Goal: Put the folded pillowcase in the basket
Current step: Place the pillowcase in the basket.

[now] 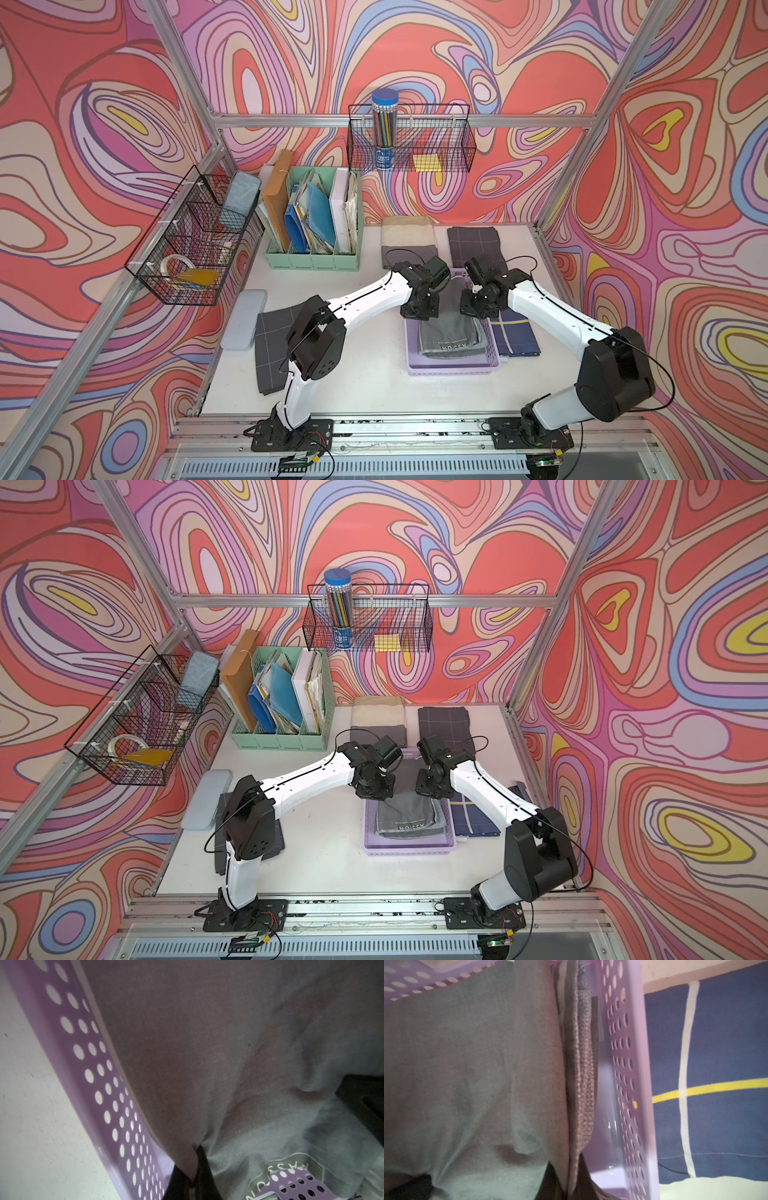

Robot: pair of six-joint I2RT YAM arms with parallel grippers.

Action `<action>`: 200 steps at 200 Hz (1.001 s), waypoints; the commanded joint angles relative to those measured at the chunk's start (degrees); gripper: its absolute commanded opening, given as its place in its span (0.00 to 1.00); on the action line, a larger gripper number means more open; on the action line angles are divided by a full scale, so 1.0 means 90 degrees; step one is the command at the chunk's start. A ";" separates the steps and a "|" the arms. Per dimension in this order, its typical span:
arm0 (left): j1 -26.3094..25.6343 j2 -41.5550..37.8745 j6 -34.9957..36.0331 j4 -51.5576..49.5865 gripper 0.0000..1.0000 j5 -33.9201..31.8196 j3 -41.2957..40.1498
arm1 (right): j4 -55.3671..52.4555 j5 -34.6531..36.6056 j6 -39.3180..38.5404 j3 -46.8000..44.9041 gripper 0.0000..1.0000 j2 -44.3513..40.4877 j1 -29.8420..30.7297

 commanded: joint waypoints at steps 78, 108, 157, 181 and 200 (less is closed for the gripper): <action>0.0000 0.0574 0.0169 -0.0280 0.00 -0.0528 -0.0097 | 0.0301 0.0092 -0.0124 -0.0405 0.00 0.0447 -0.0062; 0.0005 0.0484 0.0101 -0.0148 0.05 -0.0498 -0.0308 | 0.0352 0.0207 -0.0023 -0.0508 0.01 0.0542 -0.0062; -0.0006 0.0215 0.0016 0.0028 0.57 -0.0219 -0.0606 | 0.0114 0.0525 -0.0028 -0.0285 0.42 0.0519 -0.0062; -0.0002 0.0090 0.0098 -0.0004 0.83 -0.0255 -0.0607 | 0.0069 0.0615 -0.0033 -0.0227 0.46 0.0408 -0.0062; -0.0003 -0.0022 0.0179 0.0101 0.86 -0.0104 -0.0575 | 0.0089 0.0617 -0.0031 -0.0182 0.45 0.0254 -0.0062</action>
